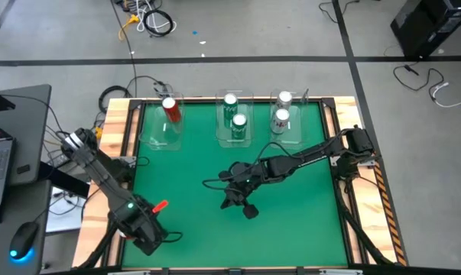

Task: Sort soda cans
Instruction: Put the red soda can into the left transparent bin

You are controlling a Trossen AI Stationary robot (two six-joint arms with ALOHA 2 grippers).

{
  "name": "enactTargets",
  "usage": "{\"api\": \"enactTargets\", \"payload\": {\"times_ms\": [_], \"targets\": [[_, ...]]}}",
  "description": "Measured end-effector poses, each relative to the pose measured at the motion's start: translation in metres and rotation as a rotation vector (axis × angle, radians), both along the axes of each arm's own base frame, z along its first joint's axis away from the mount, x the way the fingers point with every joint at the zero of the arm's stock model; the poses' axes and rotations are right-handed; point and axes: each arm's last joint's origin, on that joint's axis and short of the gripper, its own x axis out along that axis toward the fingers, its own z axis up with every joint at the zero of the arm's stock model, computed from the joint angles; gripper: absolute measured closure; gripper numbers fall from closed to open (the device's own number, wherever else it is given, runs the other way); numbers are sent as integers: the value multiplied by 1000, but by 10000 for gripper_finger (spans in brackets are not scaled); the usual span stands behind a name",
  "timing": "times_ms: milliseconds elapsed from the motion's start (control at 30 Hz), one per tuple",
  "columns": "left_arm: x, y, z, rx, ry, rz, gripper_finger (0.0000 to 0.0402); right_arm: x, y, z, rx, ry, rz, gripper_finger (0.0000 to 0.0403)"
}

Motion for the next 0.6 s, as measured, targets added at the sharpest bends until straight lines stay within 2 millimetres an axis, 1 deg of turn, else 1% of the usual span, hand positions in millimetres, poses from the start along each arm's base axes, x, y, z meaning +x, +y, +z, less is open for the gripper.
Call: {"api": "enactTargets", "payload": {"times_ms": [100, 167, 267, 500, 600], "targets": [[-5, -4, -4, 45, -39, -26, 248, 0, 0, 0, -1, 0, -1, 393], [-8, -4, -8, 71, -36, -32, 261, 0, 0, 0, -2, -1, 0, 393], [-11, -2, -16, 111, -13, -11, 268, 0, 0, 0, -4, -2, 1, 393], [-15, -2, -27, 102, 1, -11, 274, 0, 0, 0, -3, -1, -2, 393], [-17, -1, -28, 116, 31, -5, 295, 0, 0, 0, -3, -3, -3, 393]]}}
